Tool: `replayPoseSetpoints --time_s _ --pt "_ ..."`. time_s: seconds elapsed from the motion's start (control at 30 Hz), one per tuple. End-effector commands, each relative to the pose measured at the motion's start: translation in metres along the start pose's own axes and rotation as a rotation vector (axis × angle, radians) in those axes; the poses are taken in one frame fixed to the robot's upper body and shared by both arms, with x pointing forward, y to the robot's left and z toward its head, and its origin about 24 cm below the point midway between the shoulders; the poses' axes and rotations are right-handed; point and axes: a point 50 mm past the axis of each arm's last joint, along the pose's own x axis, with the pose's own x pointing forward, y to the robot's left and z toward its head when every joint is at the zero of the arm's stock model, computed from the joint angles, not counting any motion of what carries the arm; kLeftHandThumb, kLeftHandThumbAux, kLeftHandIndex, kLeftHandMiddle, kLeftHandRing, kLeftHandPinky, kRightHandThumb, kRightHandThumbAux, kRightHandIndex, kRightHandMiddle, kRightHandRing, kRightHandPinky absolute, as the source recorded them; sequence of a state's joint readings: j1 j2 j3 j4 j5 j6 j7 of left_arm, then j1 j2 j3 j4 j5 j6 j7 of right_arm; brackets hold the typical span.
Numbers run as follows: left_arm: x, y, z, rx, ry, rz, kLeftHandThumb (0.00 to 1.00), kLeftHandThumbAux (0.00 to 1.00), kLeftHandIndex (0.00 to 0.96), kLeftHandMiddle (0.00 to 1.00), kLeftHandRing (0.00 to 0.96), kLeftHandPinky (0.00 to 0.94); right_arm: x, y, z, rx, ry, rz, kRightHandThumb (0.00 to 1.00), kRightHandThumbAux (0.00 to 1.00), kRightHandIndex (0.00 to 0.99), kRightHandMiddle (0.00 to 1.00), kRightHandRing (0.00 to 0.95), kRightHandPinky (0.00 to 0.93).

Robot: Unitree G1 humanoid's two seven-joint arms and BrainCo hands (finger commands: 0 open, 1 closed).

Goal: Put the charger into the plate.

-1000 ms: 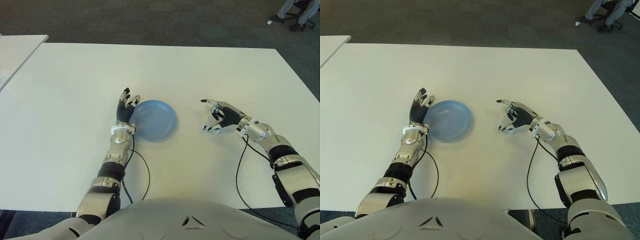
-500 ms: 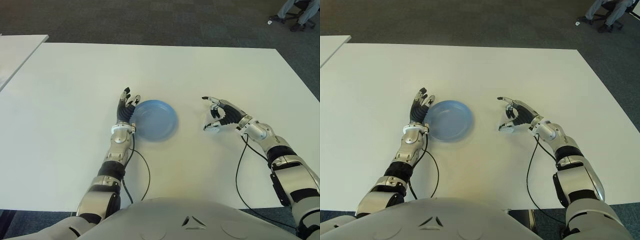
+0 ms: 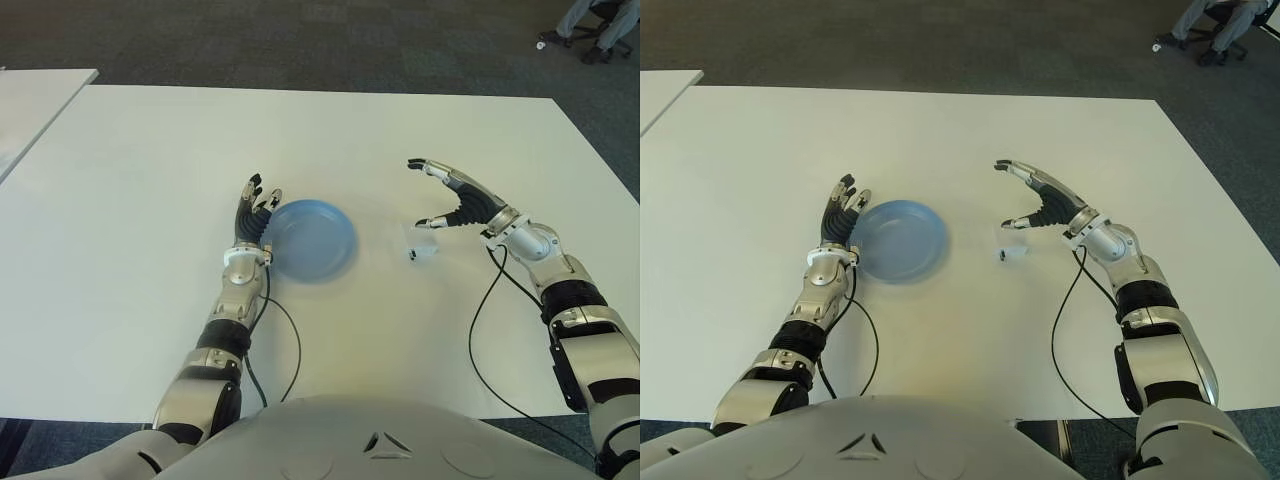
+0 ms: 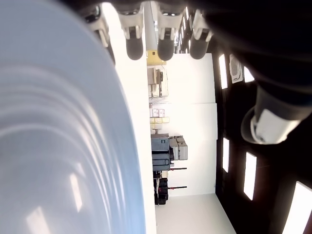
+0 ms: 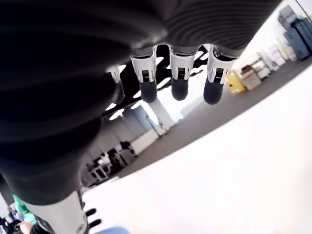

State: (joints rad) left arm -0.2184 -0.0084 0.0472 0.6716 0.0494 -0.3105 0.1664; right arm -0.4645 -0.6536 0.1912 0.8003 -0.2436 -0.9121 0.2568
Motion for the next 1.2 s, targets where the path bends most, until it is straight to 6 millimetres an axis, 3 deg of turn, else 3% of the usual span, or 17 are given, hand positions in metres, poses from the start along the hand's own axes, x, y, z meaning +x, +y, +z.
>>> replayPoseSetpoints --time_s 0.03,0.6,1.2 --pt "-0.0064 0.0036 -0.0192 0.016 0.102 0.001 0.0 0.523 0.001 0.028 0.003 0.0 -0.0058 0.0083 -0.0025 0.053 0.042 0.035 0.292 0.782 0.009 0.025 0.015 0.019" --pt "-0.0035 0.0046 -0.0213 0.022 0.115 -0.005 0.0 0.526 0.018 0.037 0.018 0.002 -0.0044 0.0098 0.0012 0.085 0.036 0.021 0.351 0.786 0.038 0.017 0.003 0.016" --pt "-0.0022 0.0056 -0.0227 0.024 0.117 -0.009 0.0 0.521 0.035 0.045 0.023 0.001 -0.0091 0.0123 -0.002 0.064 0.043 0.041 0.385 0.722 0.012 0.0 0.0 0.019"
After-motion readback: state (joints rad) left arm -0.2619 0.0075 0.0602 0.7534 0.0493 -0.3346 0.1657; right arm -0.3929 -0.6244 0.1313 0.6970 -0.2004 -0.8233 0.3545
